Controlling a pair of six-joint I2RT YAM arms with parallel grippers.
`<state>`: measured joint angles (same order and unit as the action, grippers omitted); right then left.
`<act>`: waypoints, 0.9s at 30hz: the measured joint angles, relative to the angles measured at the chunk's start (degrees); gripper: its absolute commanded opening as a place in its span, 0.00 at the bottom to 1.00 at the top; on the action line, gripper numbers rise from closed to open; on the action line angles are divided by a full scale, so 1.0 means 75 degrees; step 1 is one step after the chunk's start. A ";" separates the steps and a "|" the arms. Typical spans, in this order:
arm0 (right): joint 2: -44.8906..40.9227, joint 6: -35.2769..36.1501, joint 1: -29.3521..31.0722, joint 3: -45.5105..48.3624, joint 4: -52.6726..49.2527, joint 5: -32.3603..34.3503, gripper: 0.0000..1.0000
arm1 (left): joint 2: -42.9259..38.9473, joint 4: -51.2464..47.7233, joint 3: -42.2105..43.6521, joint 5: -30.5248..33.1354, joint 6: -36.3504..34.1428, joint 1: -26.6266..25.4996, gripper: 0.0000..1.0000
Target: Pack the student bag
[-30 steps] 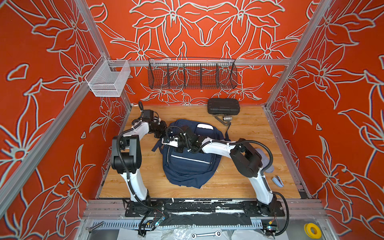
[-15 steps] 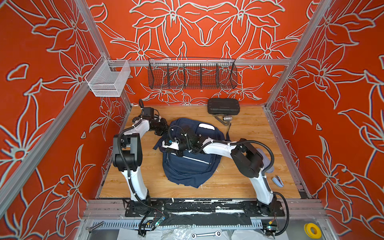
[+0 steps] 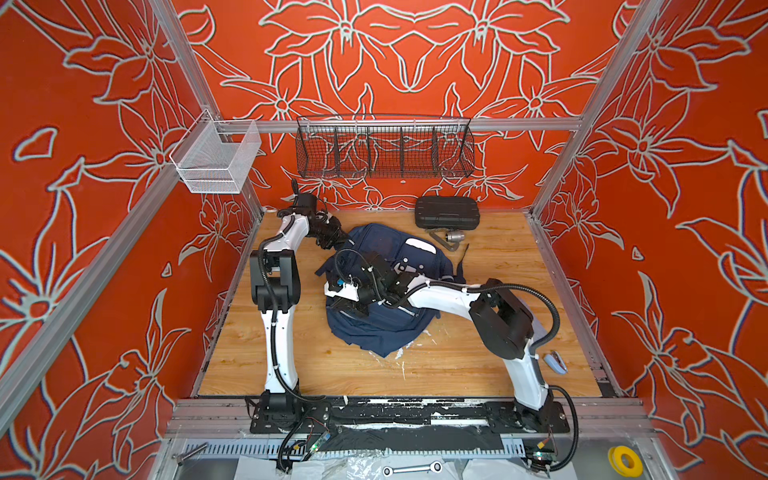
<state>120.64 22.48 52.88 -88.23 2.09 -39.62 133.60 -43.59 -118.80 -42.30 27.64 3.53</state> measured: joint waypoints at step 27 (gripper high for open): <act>0.0070 -0.1976 0.0286 0.0026 0.0956 0.0329 0.00 | -0.3494 0.0466 0.5572 0.1524 -0.1288 0.0210 0.60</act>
<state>121.16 7.66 55.02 -88.03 9.26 -37.15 107.39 -40.10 -77.01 -30.87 17.98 5.10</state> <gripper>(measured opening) 0.085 0.662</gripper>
